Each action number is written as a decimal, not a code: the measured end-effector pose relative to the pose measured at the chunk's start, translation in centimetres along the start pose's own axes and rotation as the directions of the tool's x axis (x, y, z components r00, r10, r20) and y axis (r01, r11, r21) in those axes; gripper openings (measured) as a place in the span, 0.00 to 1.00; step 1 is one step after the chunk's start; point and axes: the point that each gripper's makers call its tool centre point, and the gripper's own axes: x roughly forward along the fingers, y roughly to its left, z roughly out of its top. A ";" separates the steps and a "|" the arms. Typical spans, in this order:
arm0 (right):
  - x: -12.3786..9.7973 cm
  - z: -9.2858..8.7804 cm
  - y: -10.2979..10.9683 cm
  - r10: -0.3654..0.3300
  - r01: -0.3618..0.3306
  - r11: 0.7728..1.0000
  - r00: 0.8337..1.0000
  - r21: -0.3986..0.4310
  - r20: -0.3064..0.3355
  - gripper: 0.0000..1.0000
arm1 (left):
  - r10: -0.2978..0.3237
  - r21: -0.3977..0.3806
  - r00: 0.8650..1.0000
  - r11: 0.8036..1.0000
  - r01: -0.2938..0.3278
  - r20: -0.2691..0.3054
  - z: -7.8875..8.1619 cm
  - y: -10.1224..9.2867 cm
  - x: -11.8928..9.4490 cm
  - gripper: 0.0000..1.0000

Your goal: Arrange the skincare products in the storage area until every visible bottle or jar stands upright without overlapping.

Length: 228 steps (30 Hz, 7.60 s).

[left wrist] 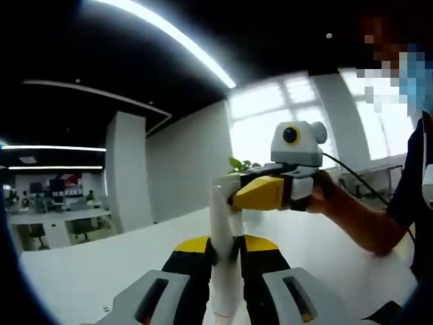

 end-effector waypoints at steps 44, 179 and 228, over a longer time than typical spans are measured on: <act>0.0 -5.7 -1.1 -0.027 0.040 0.998 0.977 0.056 -0.211 0.12 | -0.020 -0.070 0.993 0.997 0.012 -0.112 -4.6 1.1 2.0 0.15; -3.2 -5.3 -4.2 -0.174 0.186 0.982 0.939 0.014 -0.298 0.20 | 0.058 -0.087 0.997 0.994 -0.062 -0.055 -3.3 2.2 1.5 0.27; -4.4 -2.6 -1.5 -0.179 0.154 0.983 0.923 -0.098 -0.341 0.71 | 0.101 -0.062 0.987 0.992 -0.109 -0.129 -1.8 -1.4 -2.6 0.52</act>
